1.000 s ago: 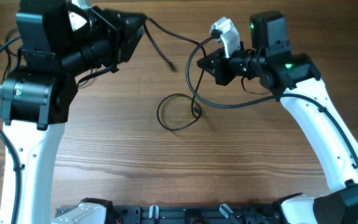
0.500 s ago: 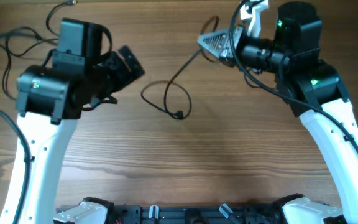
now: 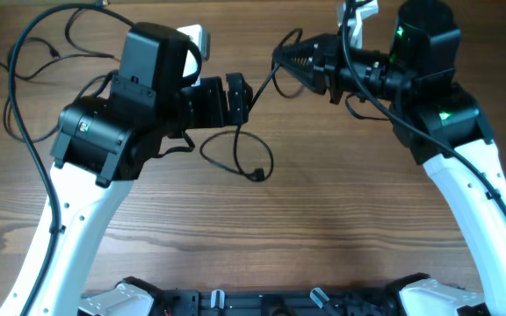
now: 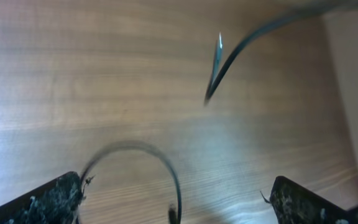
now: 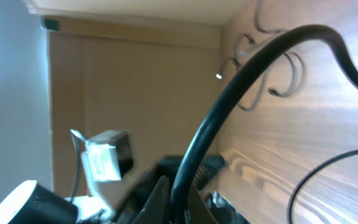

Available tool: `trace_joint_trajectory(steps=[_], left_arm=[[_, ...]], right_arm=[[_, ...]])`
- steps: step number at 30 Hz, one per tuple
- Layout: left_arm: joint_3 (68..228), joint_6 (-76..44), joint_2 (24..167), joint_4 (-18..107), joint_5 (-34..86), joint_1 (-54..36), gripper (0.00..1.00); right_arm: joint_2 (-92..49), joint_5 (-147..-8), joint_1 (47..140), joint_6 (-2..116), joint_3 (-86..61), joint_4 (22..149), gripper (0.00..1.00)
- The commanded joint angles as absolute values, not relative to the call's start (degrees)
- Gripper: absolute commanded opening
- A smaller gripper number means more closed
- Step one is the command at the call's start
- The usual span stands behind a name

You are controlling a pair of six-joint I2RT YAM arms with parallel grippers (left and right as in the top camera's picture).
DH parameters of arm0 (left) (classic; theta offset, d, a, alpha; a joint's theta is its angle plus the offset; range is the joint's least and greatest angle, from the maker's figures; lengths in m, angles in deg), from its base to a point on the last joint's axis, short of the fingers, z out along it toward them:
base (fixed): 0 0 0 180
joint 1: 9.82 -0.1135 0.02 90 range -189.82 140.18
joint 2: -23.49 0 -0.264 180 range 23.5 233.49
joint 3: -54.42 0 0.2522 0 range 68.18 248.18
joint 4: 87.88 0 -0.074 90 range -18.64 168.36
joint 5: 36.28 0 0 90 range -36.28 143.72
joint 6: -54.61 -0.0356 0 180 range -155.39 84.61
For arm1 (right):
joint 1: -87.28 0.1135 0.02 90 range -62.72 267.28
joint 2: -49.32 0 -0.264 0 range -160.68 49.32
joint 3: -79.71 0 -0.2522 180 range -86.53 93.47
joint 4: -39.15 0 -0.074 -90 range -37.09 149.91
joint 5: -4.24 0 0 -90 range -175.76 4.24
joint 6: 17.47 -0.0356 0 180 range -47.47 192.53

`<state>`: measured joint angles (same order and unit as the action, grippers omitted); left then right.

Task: Untangle cables

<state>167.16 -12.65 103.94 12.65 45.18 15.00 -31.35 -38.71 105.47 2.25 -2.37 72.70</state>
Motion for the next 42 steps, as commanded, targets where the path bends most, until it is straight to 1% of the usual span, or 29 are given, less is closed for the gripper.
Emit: trace_joint_trajectory(steps=[1, 2, 4, 7, 9, 10, 11, 13, 16, 17, 19, 20, 22, 25, 27, 29, 30, 31, 32, 33, 34, 35, 36, 37, 38, 39, 40, 42], left_arm=[[167.42, -10.72, 104.92, 6.24, 48.79, 15.04, 0.99], [167.42, -7.40, 105.34, 3.97, 52.57, 15.04, 1.00], [167.42, -3.49, 106.02, 1.80, 55.59, 15.02, 1.00], [167.42, 1.87, 107.44, 0.82, 54.74, 14.17, 1.00], [167.42, 4.23, 108.42, 0.45, 50.52, 14.01, 1.00], [167.42, 5.82, 109.14, -0.29, 50.69, 14.01, 1.00], [167.42, 7.22, 110.34, -0.58, 53.43, 13.75, 0.99], [167.42, 7.59, 111.41, -0.29, 53.47, 12.59, 1.00], [167.42, 7.51, 112.84, -1.15, 47.06, 9.64, 0.98], [167.42, 7.51, 113.27, -2.44, 44.75, 9.12, 0.97], [167.42, 7.51, 113.93, -4.10, 42.58, 9.38, 0.96], [167.42, 7.51, 114.43, -4.93, 42.39, 9.88, 0.94], [167.42, 6.85, 115.35, -6.92, 42.41, 10.60, 0.78], [167.40, 3.38, 115.83, -9.82, 43.13, 10.69, 0.64], [167.40, 3.18, 115.94, -11.27, 46.32, 10.69, 0.45], [167.40, 3.18, 115.94, -12.27, 50.37, 10.47, 0.44], [167.40, 3.18, 115.94, -12.45, 50.85, 10.21, 0.38], [167.40, 3.18, 115.94, -12.60, 50.80, 9.36, 0.27], [167.40, 3.18, 115.94, -12.62, 50.82, 8.37, 0.19], [167.40, 3.18, 115.94, -12.58, 50.82, 7.15, 0.17], [167.40, 3.20, 115.94, -12.53, 50.82, 6.27, 0.24], [167.40, 3.20, 115.94, -12.34, 50.56, 5.42, 0.45], [167.40, 3.18, 115.94, -11.90, 49.58, 5.07, 0.59], [167.40, 2.33, 115.94, -10.72, 47.17, 5.03, 0.63], [167.40, -0.41, 115.94, -9.19, 44.27, 5.27, 0.63], [167.42, -10.09, 115.92, -4.38, 37.36, 6.27, 0.68], [167.42, -12.93, 115.90, -2.20, 34.50, 6.56, 0.78], [167.44, -16.47, 115.50, 1.69, 28.49, 6.49, 0.89]], right_arm=[[-30.54, -39.26, 105.19, -1.79, -1.08, 66.69, 0.04], [-30.54, -39.26, 105.01, -2.99, -1.08, 64.98, 0.04], [-30.25, -39.21, 104.27, -4.98, -1.08, 62.51, 0.04], [-28.85, -39.26, 103.02, -5.86, -1.08, 62.05, 0.04], [-28.15, -39.41, 102.57, -5.90, -1.08, 61.07, 0.04], [-27.67, -39.41, 102.22, -6.18, -1.08, 60.37, 0.05], [-27.21, -39.41, 102.17, -6.58, -1.08, 60.13, 0.04], [-26.76, -39.37, 102.19, -6.88, -1.08, 59.96, 0.04], [-25.79, -38.80, 102.19, -6.86, -1.08, 59.98, 0.05], [-25.71, -39.30, 102.19, -6.73, -1.08, 59.93, 0.04], [-25.68, -39.93, 102.19, -5.70, -1.08, 59.96, 0.04], [-25.68, -40.13, 102.19, -5.55, -1.08, 59.96, 0.04], [-25.66, -41.49, 102.17, -5.46, -1.08, 59.82, 0.04], [-25.66, -42.95, 102.00, -5.44, -1.08, 59.37, 0.04], [-25.66, -42.93, 100.93, -5.46, -1.08, 59.34, 0.04], [-25.66, -42.62, 99.51, -5.46, -1.08, 59.43, 0.04], [-25.66, -42.10, 98.87, -5.46, -1.08, 59.65, 0.04], [-25.66, -41.51, 98.41, -5.44, -1.08, 59.76, 0.04], [-25.66, -40.72, 97.91, -5.44, -1.08, 59.78, 0.04], [-25.66, -40.48, 97.45, -5.42, -1.08, 59.82, 0.04], [-25.66, -40.52, 97.32, -5.44, -1.08, 59.80, 0.04], [-25.66, -40.59, 97.23, -5.42, -1.08, 59.78, 0.04], [-25.66, -40.72, 97.21, -5.18, -1.08, 59.78, 0.04], [-25.68, -40.70, 97.21, -3.74, -1.08, 59.80, 0.04], [-25.68, -40.55, 97.21, -2.21, -1.08, 60.94, 0.04], [-25.71, -41.01, 97.21, -2.64, -1.08, 64.61, 0.04], [-25.88, -41.86, 97.21, -2.62, -1.08, 66.25, 0.04], [-26.19, -44.07, 97.19, -2.58, -1.08, 70.80, 0.04]])
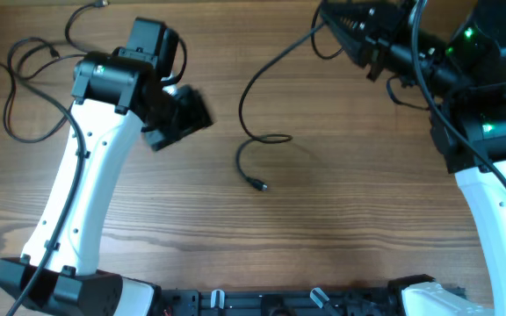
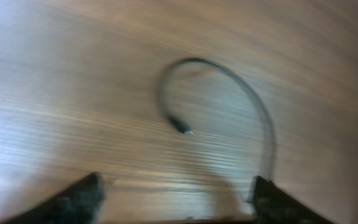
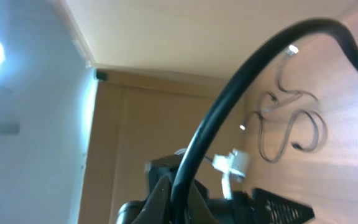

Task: Untangle cables

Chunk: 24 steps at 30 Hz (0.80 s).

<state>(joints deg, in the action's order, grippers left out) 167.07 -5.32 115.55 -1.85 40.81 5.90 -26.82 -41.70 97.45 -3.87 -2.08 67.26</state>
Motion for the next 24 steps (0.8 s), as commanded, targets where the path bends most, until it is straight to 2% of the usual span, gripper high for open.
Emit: trace_joint_trajectory(steps=[1, 2, 3, 9, 13, 16, 18, 21, 24], left_arm=[[167.44, -18.68, 114.89, 3.57, 25.82, 6.43, 0.92], [167.44, -20.30, 113.88, 5.50, 25.23, 6.47, 0.99], [167.44, -22.18, 112.92, 7.51, 25.27, 6.67, 1.00], [167.44, -30.55, 112.00, 15.60, 25.25, 11.94, 1.00], [167.44, -30.61, 111.98, 21.74, 28.18, 14.19, 1.00], [167.44, -21.19, 111.98, 23.70, 38.19, 11.39, 1.00], [167.44, -19.49, 111.98, 23.38, 33.86, 9.12, 0.99], [167.44, -18.26, 111.98, 23.99, 33.88, 8.26, 1.00], [167.44, -11.20, 111.98, 26.83, 41.58, 8.02, 0.99]], right_arm=[[-26.23, -44.26, 97.14, -2.53, -1.10, 72.50, 0.04], [-26.30, -44.15, 97.17, -2.60, -1.10, 73.55, 0.04], [-26.27, -43.80, 97.17, -3.01, -1.10, 73.53, 0.04], [-26.27, -41.81, 97.17, -9.16, -1.10, 73.55, 0.04], [-26.34, -43.32, 97.14, -9.27, -1.12, 75.39, 0.04], [-26.34, -44.76, 97.14, -9.31, -1.12, 79.26, 0.04], [-26.34, -45.11, 97.14, -10.32, -1.12, 79.63, 0.04], [-26.34, -45.31, 97.17, -13.33, -1.12, 79.61, 0.04], [-26.34, -45.33, 97.17, -12.98, -1.12, 80.55, 0.04]])
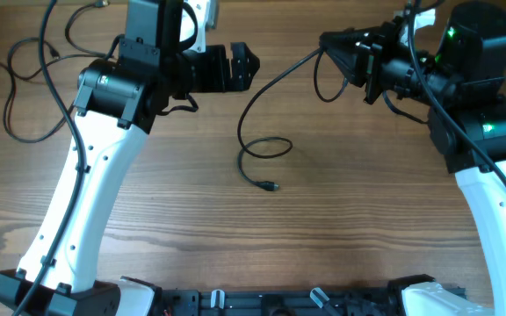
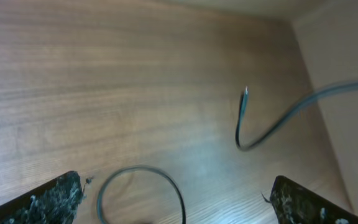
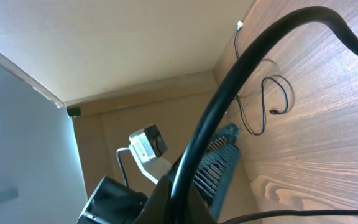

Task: Untangle cables

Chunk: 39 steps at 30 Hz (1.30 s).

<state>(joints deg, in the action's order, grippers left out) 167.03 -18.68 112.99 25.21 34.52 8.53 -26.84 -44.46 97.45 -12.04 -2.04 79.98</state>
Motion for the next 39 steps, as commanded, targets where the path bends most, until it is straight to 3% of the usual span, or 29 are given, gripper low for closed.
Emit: trace_joint_trajectory(steps=[1, 3, 7, 11, 14, 19, 20, 24, 31, 36, 39], left_arm=[[167.44, -8.89, 111.98, 26.68, 42.02, 7.59, 0.99], [167.44, -8.60, 111.83, 26.57, 35.20, 6.89, 0.98], [167.44, -25.37, 109.88, 27.97, 12.57, 6.78, 0.96], [167.42, -38.33, 109.69, 20.86, 12.62, 8.11, 0.98], [167.42, -39.68, 109.75, 20.67, 16.18, 10.41, 0.99], [167.42, -39.68, 110.93, 20.64, 21.45, 14.86, 0.72], [167.42, -39.66, 110.93, 20.64, 22.83, 15.06, 0.60], [167.42, -39.46, 110.93, 20.60, 22.85, 15.04, 0.45], [167.42, -39.49, 110.93, 18.66, 29.69, 15.04, 0.43], [167.42, -39.53, 110.93, 17.93, 30.93, 15.04, 0.31], [167.42, -39.70, 110.93, 17.32, 30.87, 15.04, 0.31]], right_arm=[[-26.34, -45.49, 97.17, -12.76, -1.12, 81.70, 0.04], [-26.34, -47.32, 97.14, -10.84, -1.12, 83.89, 0.04], [-26.34, -52.11, 97.14, -8.44, -1.12, 86.42, 0.04], [-26.34, -52.72, 97.17, -10.58, -1.12, 86.34, 0.04], [-26.34, -47.69, 97.17, -11.71, -1.12, 86.29, 0.04], [-26.32, -39.17, 97.17, -14.62, -1.12, 83.26, 0.04], [-26.32, -39.15, 97.17, -14.51, -1.12, 83.34, 0.04], [-26.32, -39.41, 97.17, -14.45, -1.12, 83.41, 0.04], [-26.32, -42.32, 97.14, -14.47, -1.12, 83.45, 0.04], [-26.32, -42.99, 97.14, -14.51, -1.12, 83.41, 0.04], [-26.32, -45.40, 97.14, -14.62, -1.12, 83.41, 0.04]])
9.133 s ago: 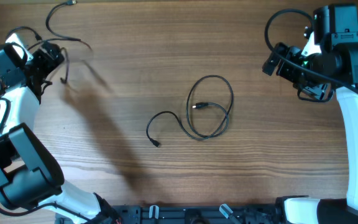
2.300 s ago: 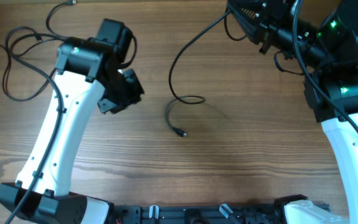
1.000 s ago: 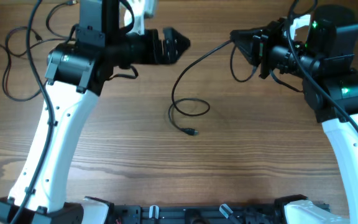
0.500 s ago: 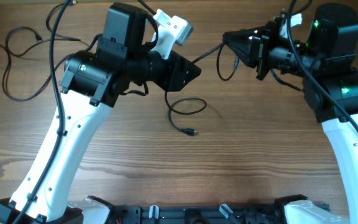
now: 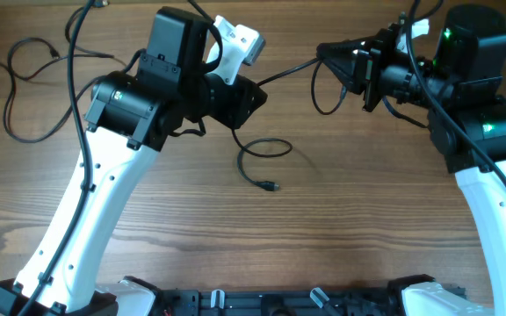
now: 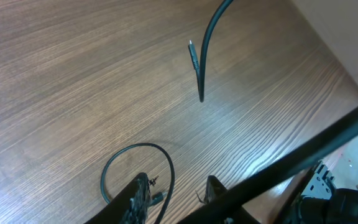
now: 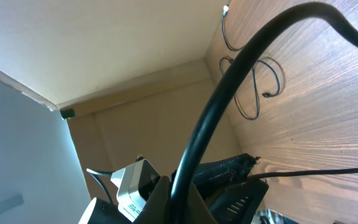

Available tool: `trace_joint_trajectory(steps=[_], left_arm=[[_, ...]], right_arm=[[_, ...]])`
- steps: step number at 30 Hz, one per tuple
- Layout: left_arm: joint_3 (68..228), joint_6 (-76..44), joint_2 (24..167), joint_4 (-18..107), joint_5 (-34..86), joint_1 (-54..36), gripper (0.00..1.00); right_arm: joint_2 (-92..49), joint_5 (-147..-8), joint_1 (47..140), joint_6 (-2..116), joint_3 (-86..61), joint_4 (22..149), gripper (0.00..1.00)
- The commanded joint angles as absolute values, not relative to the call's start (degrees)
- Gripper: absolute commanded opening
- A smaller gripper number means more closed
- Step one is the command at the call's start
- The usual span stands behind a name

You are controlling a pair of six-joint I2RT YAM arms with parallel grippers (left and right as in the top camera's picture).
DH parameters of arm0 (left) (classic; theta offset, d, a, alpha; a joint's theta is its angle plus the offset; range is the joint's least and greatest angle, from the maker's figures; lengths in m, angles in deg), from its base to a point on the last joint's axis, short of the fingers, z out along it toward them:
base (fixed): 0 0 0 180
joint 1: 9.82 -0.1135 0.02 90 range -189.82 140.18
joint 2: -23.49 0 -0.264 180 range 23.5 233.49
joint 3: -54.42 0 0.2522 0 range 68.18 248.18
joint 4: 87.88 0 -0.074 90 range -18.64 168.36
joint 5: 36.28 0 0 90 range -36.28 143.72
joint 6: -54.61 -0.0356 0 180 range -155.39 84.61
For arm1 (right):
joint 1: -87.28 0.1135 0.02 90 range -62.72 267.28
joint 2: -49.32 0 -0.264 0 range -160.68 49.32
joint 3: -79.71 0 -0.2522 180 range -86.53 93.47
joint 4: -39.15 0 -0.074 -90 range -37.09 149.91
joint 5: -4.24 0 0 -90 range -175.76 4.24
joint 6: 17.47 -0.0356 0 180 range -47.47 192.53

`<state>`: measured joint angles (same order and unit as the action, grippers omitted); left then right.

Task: Untangle cables

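A black cable (image 5: 288, 68) runs in a straight span from my right gripper (image 5: 323, 49) down to my left gripper (image 5: 251, 98). From there it drops into a loop (image 5: 266, 147) on the wooden table, ending in a plug (image 5: 271, 185). The right gripper (image 7: 182, 186) is shut on this cable (image 7: 229, 81). My left gripper (image 6: 176, 183) has its jaws narrowed, with a gap between them. The cable (image 6: 303, 152) lies across its right finger, and the loop (image 6: 132, 146) shows below. A loose end (image 6: 197, 62) hangs in the air.
A second black cable (image 5: 25, 66) sprawls over the table's far left, also seen as loops (image 7: 253, 87) in the right wrist view. The table's right edge (image 6: 328, 56) lies close by. Both arm bases stand along the front edge.
My left gripper has moved right and nearer, up against the held cable, and its jaws have gone from wide open to narrow. The cable span is now straight. The right gripper has barely moved.
First both grippers were close together at the middle back, the right shut on the cable and the left wide open over the loop. Then the left was off to the left and the right farther back. Later the left was back near the middle, and now it touches the cable.
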<state>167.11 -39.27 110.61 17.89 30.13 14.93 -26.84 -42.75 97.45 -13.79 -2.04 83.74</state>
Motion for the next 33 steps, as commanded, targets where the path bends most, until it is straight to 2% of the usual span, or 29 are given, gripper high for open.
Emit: trace_joint_trajectory(steps=[1, 6, 9, 11, 13, 15, 16, 18, 20, 24, 30, 33], left_arm=[[167.42, -39.70, 110.93, 17.30, 30.87, 15.04, 0.31], [167.42, -39.70, 110.91, 17.30, 30.89, 15.04, 0.25], [167.42, -39.70, 110.91, 17.28, 30.89, 15.04, 0.15], [167.42, -39.68, 110.91, 17.37, 30.85, 15.04, 0.04], [167.42, -39.66, 110.89, 17.52, 30.23, 15.04, 0.04], [167.42, -39.20, 110.32, 18.61, 27.48, 14.95, 0.04], [167.42, -37.82, 109.62, 19.51, 26.69, 14.71, 0.04], [167.42, -31.51, 106.82, 22.11, 26.32, 13.20, 0.04], [167.42, -28.05, 103.76, 22.15, 26.34, 11.15, 0.04], [167.42, -26.85, 98.72, 18.85, 30.78, 6.76, 0.04], [167.42, -8.30, 92.90, 19.40, 44.40, -2.18, 0.04], [167.42, -3.40, 91.13, 19.40, 44.86, -9.31, 0.04]], right_arm=[[-26.32, -45.70, 97.14, -14.62, -1.12, 83.39, 0.04], [-26.32, -46.32, 97.14, -14.62, -1.12, 83.41, 0.04], [-26.32, -46.34, 97.14, -14.62, -1.12, 83.41, 0.04], [-26.32, -45.66, 97.17, -14.60, -1.12, 83.41, 0.04], [-26.32, -45.27, 97.17, -14.25, -1.12, 83.43, 0.04], [-26.32, -45.49, 97.14, -9.55, -1.12, 83.45, 0.14], [-26.32, -46.25, 97.14, -6.36, -1.12, 83.82, 0.25], [-26.32, -50.71, 97.14, 2.17, -1.12, 88.28, 0.60], [-26.32, -55.74, 97.14, 6.60, -1.12, 93.11, 0.80], [-26.32, -60.17, 97.14, 10.58, -1.14, 98.77, 0.84], [-26.32, -61.40, 97.17, 14.12, -1.14, 100.74, 0.85], [-26.32, -61.42, 97.14, 14.06, -1.14, 101.68, 0.86]])
